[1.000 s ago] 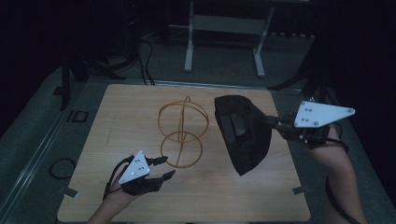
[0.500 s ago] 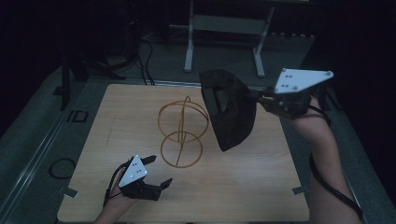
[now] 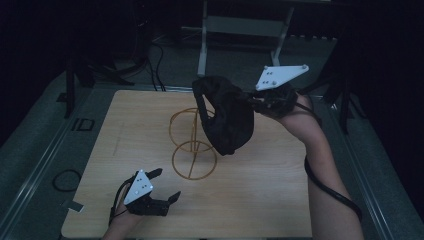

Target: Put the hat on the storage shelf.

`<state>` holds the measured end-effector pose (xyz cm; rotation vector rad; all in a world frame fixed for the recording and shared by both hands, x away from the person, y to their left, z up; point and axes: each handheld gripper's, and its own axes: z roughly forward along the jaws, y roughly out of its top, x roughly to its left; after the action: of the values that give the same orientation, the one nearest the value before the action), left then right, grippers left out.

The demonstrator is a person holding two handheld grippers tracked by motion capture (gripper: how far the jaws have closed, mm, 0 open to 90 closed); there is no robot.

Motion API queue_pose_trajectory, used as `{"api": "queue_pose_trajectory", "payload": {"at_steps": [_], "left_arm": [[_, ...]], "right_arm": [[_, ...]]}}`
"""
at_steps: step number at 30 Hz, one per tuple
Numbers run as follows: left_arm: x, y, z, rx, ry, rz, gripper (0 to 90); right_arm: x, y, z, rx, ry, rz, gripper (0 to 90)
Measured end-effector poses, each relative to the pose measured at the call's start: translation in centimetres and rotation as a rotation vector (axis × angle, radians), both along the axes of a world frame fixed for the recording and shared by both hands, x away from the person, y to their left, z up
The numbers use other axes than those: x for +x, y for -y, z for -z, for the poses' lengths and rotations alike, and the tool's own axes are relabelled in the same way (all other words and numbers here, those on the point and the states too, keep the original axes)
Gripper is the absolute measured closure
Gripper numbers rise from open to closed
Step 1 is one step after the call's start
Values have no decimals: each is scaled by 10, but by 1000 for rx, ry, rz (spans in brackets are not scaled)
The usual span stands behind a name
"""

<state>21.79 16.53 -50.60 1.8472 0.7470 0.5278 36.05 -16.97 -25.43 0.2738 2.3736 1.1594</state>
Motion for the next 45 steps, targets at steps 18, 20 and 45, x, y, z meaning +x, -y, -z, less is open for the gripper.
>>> {"api": "queue_pose_trajectory", "payload": {"at_steps": [18,20,45], "left_arm": [[1,-8,7,8,2,-40,81],[1,-8,8,7,-2,-40,80],[0,-8,10,-6,-4,-45,81]], "right_arm": [[17,-54,35,-104,-91,-29,880],[19,-57,38,-108,-104,-33,877],[27,-85,63,-91,-168,-20,597]]}}
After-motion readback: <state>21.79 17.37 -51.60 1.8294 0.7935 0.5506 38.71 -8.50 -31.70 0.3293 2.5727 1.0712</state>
